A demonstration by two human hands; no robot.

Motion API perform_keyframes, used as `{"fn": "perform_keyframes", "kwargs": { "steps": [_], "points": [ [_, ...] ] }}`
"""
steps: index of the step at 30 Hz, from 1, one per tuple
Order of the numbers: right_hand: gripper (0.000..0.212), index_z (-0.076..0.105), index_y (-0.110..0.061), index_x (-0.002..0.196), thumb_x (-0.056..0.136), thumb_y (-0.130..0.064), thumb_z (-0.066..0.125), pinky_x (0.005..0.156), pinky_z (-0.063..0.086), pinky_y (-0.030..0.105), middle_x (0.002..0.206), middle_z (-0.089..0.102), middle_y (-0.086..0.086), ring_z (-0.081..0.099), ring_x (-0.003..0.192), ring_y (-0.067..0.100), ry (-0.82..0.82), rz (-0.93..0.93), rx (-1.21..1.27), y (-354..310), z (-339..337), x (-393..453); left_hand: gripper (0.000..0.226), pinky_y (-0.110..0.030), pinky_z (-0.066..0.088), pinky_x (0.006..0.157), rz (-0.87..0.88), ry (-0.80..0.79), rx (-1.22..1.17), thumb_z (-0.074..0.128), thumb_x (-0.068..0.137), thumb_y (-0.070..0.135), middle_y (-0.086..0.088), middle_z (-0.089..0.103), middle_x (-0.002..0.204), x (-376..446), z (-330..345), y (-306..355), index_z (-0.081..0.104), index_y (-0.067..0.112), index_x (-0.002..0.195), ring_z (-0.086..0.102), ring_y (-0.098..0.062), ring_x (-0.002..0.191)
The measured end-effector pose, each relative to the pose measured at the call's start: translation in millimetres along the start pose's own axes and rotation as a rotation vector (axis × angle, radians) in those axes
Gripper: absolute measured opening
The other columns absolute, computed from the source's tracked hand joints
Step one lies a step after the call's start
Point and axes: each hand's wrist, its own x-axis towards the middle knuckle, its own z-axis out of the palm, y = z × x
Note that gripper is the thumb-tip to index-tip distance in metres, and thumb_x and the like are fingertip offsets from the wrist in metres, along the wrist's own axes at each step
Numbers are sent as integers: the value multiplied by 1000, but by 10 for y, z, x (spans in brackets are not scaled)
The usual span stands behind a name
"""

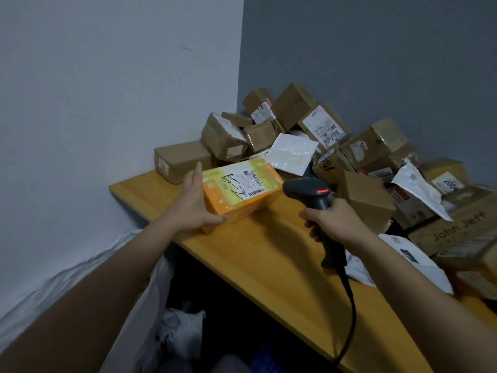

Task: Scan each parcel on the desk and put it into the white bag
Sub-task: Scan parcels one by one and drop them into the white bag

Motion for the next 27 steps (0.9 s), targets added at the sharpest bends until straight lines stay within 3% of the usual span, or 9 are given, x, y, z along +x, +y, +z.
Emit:
{"fn": "perform_keyframes", "kwargs": {
  "steps": [4, 8, 15, 21, 27],
  "points": [
    [14, 60, -4, 92, 86, -14, 69, 51, 50, 28, 73, 63, 12, 60, 53, 18, -32, 13, -104, 119, 26, -331, 138, -33, 25, 114, 135, -6, 101, 91, 60, 30, 3, -6, 158, -232, 36, 83, -11, 12, 152, 11, -20, 145],
    [14, 60, -2, 91, 86, -13, 68, 51, 50, 28, 69, 62, 12, 60, 52, 17, -43, 4, -126, 196, 94, -518, 133, -41, 41, 107, 219, 39, 99, 92, 57, 25, 5, 5, 153, -328, 89, 93, 0, 14, 152, 23, -20, 139],
    [10, 63, -7, 86, 82, -16, 66, 52, 49, 28, 66, 61, 9, 60, 51, 18, -78, 50, -168, 223, 191, -599, 133, -43, 35, 112, 191, 33, 85, 91, 59, 25, 8, -2, 154, -305, 74, 93, -3, 16, 152, 16, -21, 143],
    [9, 63, -7, 85, 82, -15, 66, 53, 50, 28, 62, 61, 5, 60, 52, 16, -89, 61, -123, 213, 199, -583, 132, -35, 30, 111, 203, 49, 88, 91, 60, 25, 3, 0, 155, -292, 77, 89, -3, 13, 152, 14, -20, 144],
    [12, 62, -5, 90, 83, -13, 66, 53, 49, 28, 65, 61, 8, 59, 53, 18, -105, 65, -86, 197, 187, -579, 132, -38, 32, 112, 209, 61, 88, 91, 59, 25, 3, 1, 155, -293, 88, 73, -2, 14, 152, 17, -21, 143]
  ]
}}
